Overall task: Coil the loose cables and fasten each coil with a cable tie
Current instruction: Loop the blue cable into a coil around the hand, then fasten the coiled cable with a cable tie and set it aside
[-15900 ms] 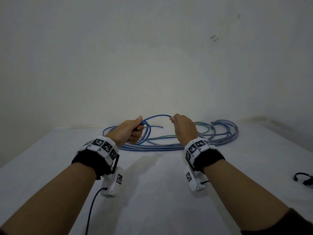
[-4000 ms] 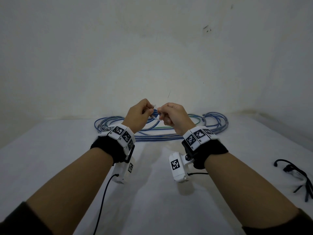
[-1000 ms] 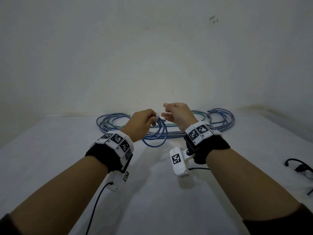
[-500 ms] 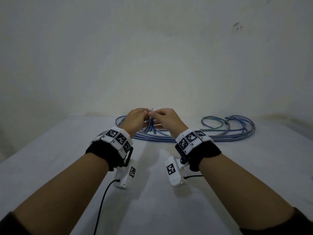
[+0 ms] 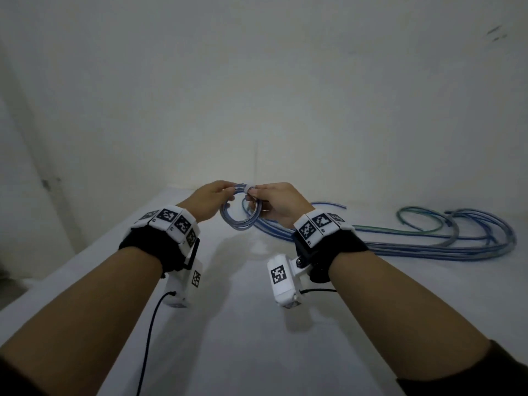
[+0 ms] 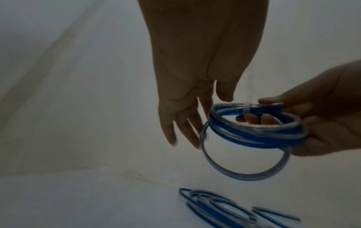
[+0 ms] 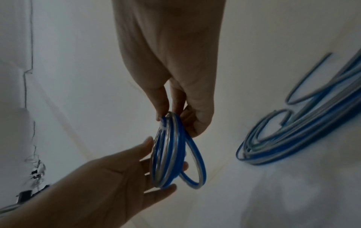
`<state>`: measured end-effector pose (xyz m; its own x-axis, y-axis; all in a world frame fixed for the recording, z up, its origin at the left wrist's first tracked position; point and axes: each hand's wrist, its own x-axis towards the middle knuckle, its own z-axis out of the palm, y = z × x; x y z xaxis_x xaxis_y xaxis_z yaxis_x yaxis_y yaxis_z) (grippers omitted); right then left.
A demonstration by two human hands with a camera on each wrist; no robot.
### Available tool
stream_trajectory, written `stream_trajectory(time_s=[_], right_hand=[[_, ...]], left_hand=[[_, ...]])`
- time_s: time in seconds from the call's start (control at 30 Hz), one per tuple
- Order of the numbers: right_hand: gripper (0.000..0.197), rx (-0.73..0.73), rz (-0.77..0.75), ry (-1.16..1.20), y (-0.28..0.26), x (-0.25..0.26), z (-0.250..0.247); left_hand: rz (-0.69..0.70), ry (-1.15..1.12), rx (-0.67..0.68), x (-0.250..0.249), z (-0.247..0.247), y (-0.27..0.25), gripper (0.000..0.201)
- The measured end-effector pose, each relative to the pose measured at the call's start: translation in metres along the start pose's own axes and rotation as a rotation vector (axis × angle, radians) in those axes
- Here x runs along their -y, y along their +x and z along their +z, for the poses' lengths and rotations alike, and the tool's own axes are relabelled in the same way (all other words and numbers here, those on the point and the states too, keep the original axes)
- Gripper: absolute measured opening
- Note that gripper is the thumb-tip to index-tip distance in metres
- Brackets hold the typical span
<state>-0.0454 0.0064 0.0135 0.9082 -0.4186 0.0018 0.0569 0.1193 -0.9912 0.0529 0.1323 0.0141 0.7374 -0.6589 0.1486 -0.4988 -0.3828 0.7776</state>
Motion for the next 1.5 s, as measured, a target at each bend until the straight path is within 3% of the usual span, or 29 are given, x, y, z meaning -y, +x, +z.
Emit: stream_trajectory(time_s=[0.1, 0.2, 0.27, 0.43, 0.53, 0.67, 0.77, 0.87, 1.13, 1.3, 1.5], right_hand=[[0.021, -0.019, 0.023, 0.01, 0.023, -0.008, 0.027], [0.012, 0.007, 0.044, -0.139, 0.042, -0.019, 0.052], [0.022, 0.041, 0.072, -0.279, 0.057, -0.031, 0.068], [0.018, 0.06, 0.098, -0.424, 0.09, -0.057, 0.098], [0.021, 0.134, 0.109, -0.569, 0.105, -0.069, 0.109], [0.008, 0.174, 0.13, -0.588, 0.12, -0.081, 0.113], [0.026, 0.2, 0.161, -0.63, 0.123, -0.087, 0.112], [0.03, 0.22, 0.179, -0.66, 0.122, -0.089, 0.107], [0.023, 0.163, 0.197, -0.744, 0.101, -0.061, 0.06], [0.021, 0.07, 0.1, -1.085, 0.072, -0.04, -0.012], [0.025, 0.014, 0.088, -1.402, 0.026, -0.027, -0.1]], left_hand=[[-0.108, -0.13, -0.04, 0.02, -0.021, 0.002, 0.023], [-0.163, -0.009, -0.128, 0.047, -0.043, 0.01, 0.025], [-0.219, 0.101, -0.15, 0.061, -0.055, 0.014, 0.024], [-0.395, 0.215, -0.113, 0.089, -0.076, 0.02, 0.02], [-0.443, 0.271, -0.105, 0.106, -0.083, 0.024, 0.025], [-0.492, 0.273, -0.07, 0.128, -0.084, 0.031, 0.03], [-0.534, 0.248, -0.027, 0.135, -0.083, 0.033, 0.031], [-0.547, 0.237, 0.015, 0.134, -0.08, 0.035, 0.027], [-0.349, 0.456, 0.03, 0.085, -0.062, 0.04, 0.03], [-0.138, 0.411, 0.023, 0.031, -0.02, 0.046, 0.027], [0.047, 0.381, 0.155, -0.02, 0.052, 0.046, 0.021]])
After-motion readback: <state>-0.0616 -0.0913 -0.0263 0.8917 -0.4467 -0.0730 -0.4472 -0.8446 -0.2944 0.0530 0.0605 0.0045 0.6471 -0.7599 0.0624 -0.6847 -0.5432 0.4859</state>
